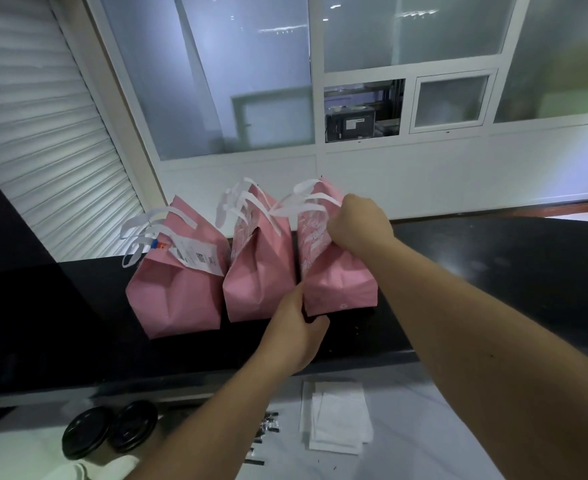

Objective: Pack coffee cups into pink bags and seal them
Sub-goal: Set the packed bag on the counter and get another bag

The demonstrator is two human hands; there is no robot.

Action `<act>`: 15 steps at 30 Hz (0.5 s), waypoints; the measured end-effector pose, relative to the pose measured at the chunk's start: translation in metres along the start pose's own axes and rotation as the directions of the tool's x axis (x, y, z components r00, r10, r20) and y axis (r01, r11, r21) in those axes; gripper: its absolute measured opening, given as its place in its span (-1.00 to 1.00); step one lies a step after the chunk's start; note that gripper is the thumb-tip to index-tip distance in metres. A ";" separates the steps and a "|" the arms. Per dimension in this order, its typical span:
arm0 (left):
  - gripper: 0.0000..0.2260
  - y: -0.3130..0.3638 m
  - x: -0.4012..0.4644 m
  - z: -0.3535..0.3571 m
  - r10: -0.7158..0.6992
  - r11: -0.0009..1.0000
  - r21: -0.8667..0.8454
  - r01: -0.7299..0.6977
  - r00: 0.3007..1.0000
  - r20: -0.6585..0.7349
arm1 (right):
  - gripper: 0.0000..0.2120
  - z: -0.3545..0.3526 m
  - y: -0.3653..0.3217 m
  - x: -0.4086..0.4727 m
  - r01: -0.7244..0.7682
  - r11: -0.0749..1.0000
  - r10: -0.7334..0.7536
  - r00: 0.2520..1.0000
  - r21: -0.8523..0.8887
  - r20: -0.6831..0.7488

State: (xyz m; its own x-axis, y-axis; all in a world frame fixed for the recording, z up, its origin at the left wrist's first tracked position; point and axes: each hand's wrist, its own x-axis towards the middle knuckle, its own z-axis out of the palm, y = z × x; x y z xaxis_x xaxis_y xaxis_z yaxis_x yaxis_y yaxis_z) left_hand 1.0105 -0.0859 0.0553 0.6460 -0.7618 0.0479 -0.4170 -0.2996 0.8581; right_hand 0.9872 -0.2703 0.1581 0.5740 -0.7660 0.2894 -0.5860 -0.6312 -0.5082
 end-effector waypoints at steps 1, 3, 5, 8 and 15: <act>-0.46 -0.001 -0.006 0.001 -0.025 1.000 0.000 0.025 1.000 -0.002 | -0.72 -0.003 0.002 -0.006 0.016 1.000 -0.016 1.000 0.008 0.009; -0.43 -0.002 -0.020 0.002 -0.061 0.998 0.010 0.061 0.998 0.004 | -0.73 -0.010 0.005 -0.019 0.049 0.999 -0.049 0.999 0.020 0.013; -0.36 0.001 -0.032 0.002 -0.079 0.997 0.017 0.078 0.997 0.012 | -0.75 -0.018 0.008 -0.034 0.062 0.998 -0.063 0.998 0.017 0.019; -0.34 0.009 -0.046 0.000 -0.088 0.996 0.028 0.088 0.996 0.002 | -0.65 -0.031 0.014 -0.058 0.076 0.997 -0.076 0.996 0.003 0.046; -0.44 0.014 -0.066 0.005 -0.021 0.997 0.069 0.020 1.000 0.011 | -0.66 -0.045 0.033 -0.117 0.028 0.999 -0.025 0.997 -0.043 0.067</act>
State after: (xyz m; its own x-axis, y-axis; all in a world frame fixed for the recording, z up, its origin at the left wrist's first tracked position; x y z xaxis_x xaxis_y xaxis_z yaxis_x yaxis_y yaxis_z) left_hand 0.9587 -0.0433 0.0617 0.6475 -0.7617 0.0241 -0.4471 -0.3541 0.8214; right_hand 0.8752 -0.2072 0.1445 0.6255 -0.7399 0.2474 -0.5936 -0.6571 -0.4646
